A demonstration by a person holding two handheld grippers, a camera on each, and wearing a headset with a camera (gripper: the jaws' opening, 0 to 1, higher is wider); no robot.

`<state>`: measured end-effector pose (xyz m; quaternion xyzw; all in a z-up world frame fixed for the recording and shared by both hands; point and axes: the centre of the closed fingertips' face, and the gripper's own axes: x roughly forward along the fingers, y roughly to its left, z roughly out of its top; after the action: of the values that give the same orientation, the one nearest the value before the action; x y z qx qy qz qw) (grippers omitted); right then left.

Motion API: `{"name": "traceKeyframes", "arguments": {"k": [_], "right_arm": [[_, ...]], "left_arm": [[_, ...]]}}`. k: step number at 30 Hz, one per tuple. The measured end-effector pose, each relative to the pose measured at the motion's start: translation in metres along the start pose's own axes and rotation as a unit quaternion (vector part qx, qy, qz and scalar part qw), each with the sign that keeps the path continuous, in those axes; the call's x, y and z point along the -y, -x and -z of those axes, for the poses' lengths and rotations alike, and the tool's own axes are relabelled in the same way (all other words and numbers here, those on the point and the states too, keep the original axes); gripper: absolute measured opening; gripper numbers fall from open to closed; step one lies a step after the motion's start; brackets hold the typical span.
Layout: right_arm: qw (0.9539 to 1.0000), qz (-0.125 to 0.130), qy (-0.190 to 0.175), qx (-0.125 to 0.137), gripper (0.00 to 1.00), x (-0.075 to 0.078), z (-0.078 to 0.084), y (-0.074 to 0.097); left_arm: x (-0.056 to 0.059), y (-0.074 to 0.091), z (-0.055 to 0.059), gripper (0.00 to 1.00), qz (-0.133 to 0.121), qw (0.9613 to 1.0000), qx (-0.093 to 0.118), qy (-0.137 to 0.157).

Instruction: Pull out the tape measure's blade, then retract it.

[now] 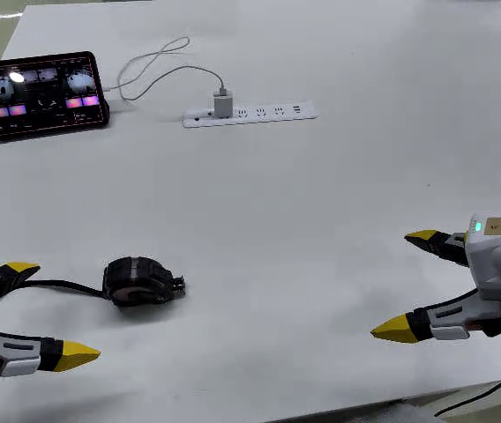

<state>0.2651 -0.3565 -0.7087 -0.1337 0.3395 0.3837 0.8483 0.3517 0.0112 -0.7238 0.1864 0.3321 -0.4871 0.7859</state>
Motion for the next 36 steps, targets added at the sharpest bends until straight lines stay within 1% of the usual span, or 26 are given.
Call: {"name": "traceKeyframes", "arguments": {"k": [2, 3, 4, 5, 6, 7, 9, 12, 13, 15, 17, 19, 20, 21, 23, 25, 26, 28, 30, 32, 35, 36], "right_arm": [[1.0000, -0.005, 0.005, 0.000, 0.99, -0.001, -0.004, -0.003], [0.9999, -0.008, 0.009, 0.001, 0.99, -0.002, -0.007, -0.005], [0.9999, -0.010, 0.012, 0.001, 0.99, -0.002, -0.009, -0.007], [0.9998, -0.011, 0.017, 0.001, 0.99, -0.003, -0.011, -0.008], [0.9997, -0.014, 0.021, 0.002, 0.99, -0.004, -0.015, -0.010], [0.9996, -0.016, 0.024, 0.002, 0.99, -0.004, -0.017, -0.011], [0.9993, -0.019, 0.032, 0.004, 0.99, -0.005, -0.022, -0.014], [0.9989, -0.023, 0.040, 0.005, 0.99, -0.004, -0.028, -0.018], [0.9987, -0.024, 0.044, 0.005, 0.99, -0.004, -0.031, -0.020], [0.9985, -0.026, 0.048, 0.005, 0.99, -0.004, -0.034, -0.022], [0.9982, -0.030, 0.052, 0.006, 0.99, -0.003, -0.037, -0.026], [0.9978, -0.034, 0.057, 0.006, 0.99, -0.004, -0.040, -0.032], [0.9976, -0.036, 0.059, 0.006, 0.99, -0.005, -0.041, -0.034], [0.9973, -0.041, 0.060, 0.005, 0.98, -0.007, -0.044, -0.039], [0.9963, -0.050, 0.069, -0.001, 0.96, -0.007, -0.044, -0.046], [0.9957, -0.058, 0.072, -0.004, 0.96, -0.010, -0.046, -0.053], [0.9951, -0.064, 0.075, -0.009, 0.96, -0.012, -0.047, -0.058], [0.9937, -0.071, 0.086, -0.007, 0.95, -0.015, -0.051, -0.065], [0.9930, -0.078, 0.089, -0.008, 0.94, -0.017, -0.053, -0.069], [0.9917, -0.083, 0.098, -0.010, 0.94, -0.020, -0.055, -0.075], [0.9901, -0.090, 0.107, -0.014, 0.92, -0.022, -0.059, -0.082], [0.9896, -0.091, 0.111, -0.014, 0.91, -0.022, -0.062, -0.085]], "left_arm": [[0.000, -0.004, -0.004, 0.99, 0.006, 0.9999, -0.002, -0.013], [0.002, -0.006, -0.006, 0.99, 0.015, 0.9997, -0.005, -0.017], [0.002, -0.008, -0.007, 0.99, 0.016, 0.9996, -0.008, -0.020], [0.001, -0.010, -0.007, 0.99, 0.016, 0.9993, -0.012, -0.030], [0.001, -0.012, -0.007, 0.99, 0.020, 0.9988, -0.020, -0.041], [0.002, -0.013, -0.007, 0.99, 0.023, 0.9985, -0.024, -0.044], [0.002, -0.016, -0.011, 0.99, 0.028, 0.9979, -0.026, -0.053], [0.001, -0.021, -0.013, 0.99, 0.038, 0.9961, -0.035, -0.072], [-0.001, -0.023, -0.013, 0.98, 0.038, 0.9952, -0.044, -0.079], [0.000, -0.024, -0.012, 0.95, 0.047, 0.9941, -0.055, -0.081], [-0.001, -0.027, -0.016, 0.93, 0.049, 0.9919, -0.054, -0.104], [0.001, -0.029, -0.020, 0.92, 0.056, 0.9909, -0.057, -0.108], [0.000, -0.030, -0.022, 0.92, 0.056, 0.9900, -0.057, -0.117], [0.002, -0.032, -0.025, 0.92, 0.063, 0.9885, -0.057, -0.125], [0.004, -0.035, -0.028, 0.89, 0.070, 0.9873, -0.061, -0.129], [0.004, -0.039, -0.029, 0.88, 0.072, 0.9855, -0.064, -0.139], [0.004, -0.041, -0.028, 0.88, 0.076, 0.9838, -0.073, -0.145], [0.006, -0.045, -0.029, 0.87, 0.081, 0.9826, -0.078, -0.147], [0.006, -0.048, -0.031, 0.85, 0.084, 0.9811, -0.080, -0.155], [0.008, -0.052, -0.033, 0.83, 0.088, 0.9790, -0.083, -0.164], [0.010, -0.057, -0.036, 0.79, 0.097, 0.9767, -0.086, -0.171], [0.011, -0.060, -0.036, 0.76, 0.101, 0.9745, -0.090, -0.179]]}}
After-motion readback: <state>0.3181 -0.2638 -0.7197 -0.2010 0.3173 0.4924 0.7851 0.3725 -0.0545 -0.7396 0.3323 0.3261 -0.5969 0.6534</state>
